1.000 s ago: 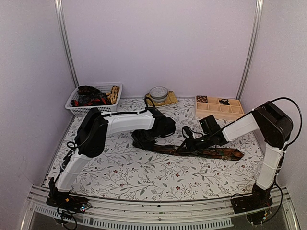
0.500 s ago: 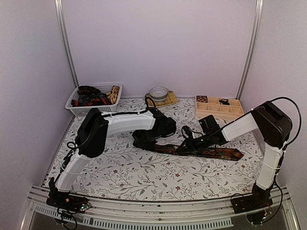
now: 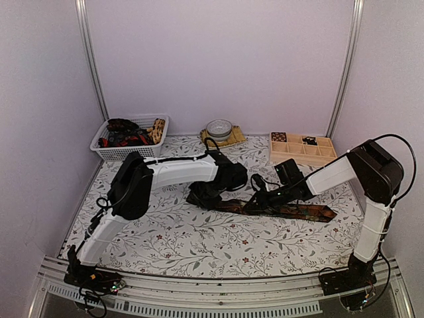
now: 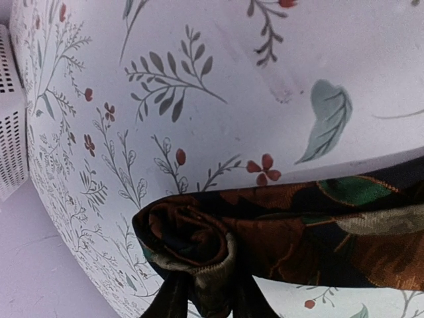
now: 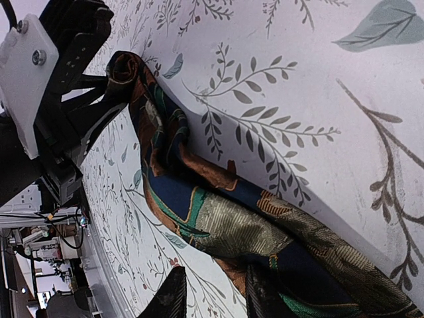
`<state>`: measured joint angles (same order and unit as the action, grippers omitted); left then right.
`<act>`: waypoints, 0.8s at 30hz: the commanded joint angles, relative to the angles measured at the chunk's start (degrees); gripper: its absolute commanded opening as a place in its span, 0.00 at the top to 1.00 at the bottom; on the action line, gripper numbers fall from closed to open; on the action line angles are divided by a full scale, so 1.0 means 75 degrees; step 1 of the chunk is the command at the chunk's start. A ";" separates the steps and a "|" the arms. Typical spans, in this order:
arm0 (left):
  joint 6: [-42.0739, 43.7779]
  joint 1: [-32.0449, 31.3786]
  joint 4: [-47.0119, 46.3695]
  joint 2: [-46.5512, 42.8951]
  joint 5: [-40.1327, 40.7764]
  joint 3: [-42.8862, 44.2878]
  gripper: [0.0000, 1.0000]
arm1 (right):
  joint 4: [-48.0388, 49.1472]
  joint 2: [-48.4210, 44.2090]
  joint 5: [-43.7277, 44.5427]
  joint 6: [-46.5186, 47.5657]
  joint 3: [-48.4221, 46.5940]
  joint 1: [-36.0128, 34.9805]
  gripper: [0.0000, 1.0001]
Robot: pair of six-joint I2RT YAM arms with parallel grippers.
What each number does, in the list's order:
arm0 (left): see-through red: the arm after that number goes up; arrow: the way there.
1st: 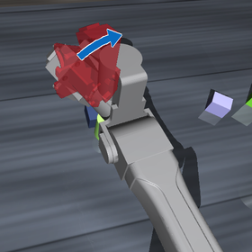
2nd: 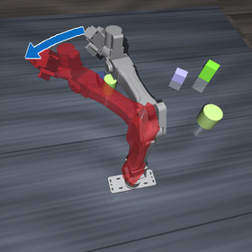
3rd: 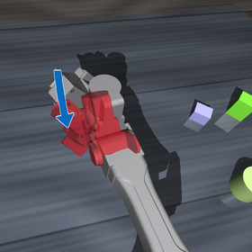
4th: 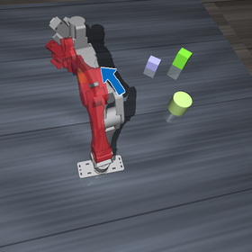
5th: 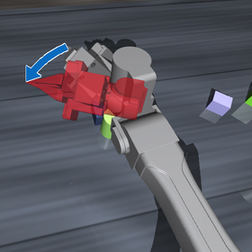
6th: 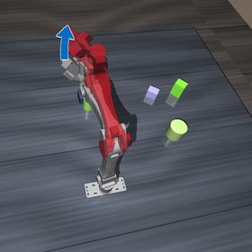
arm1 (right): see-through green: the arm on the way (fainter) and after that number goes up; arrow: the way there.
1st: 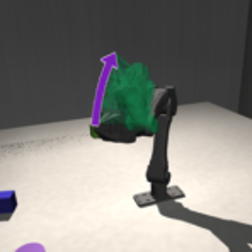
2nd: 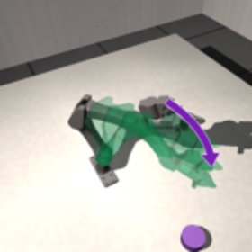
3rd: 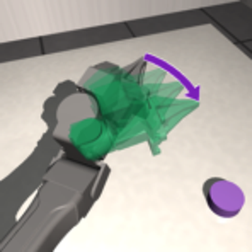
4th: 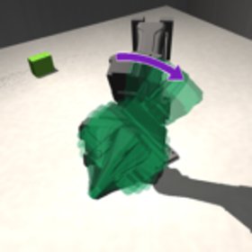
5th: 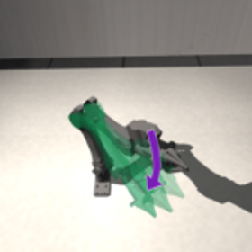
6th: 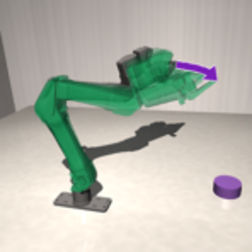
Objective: Roll the ties
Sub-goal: Roll the tie at the center of the board.
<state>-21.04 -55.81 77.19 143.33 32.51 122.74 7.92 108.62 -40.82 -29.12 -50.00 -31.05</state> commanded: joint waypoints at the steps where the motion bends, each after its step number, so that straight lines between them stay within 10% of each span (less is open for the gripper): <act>1: 0.0060 -0.0106 -0.0486 0.0007 -0.0745 -0.0125 0.78 | -0.0312 0.0311 0.0384 0.0079 0.0010 0.0023 0.69; 24: 0.0664 0.0156 -0.1926 -0.0741 -0.2048 -0.1259 0.60 | -0.0473 0.0050 0.0557 0.0078 -0.0022 0.0021 0.69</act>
<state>-16.56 -55.27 66.13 138.08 21.65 115.70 7.73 108.60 -40.18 -29.12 -50.00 -31.05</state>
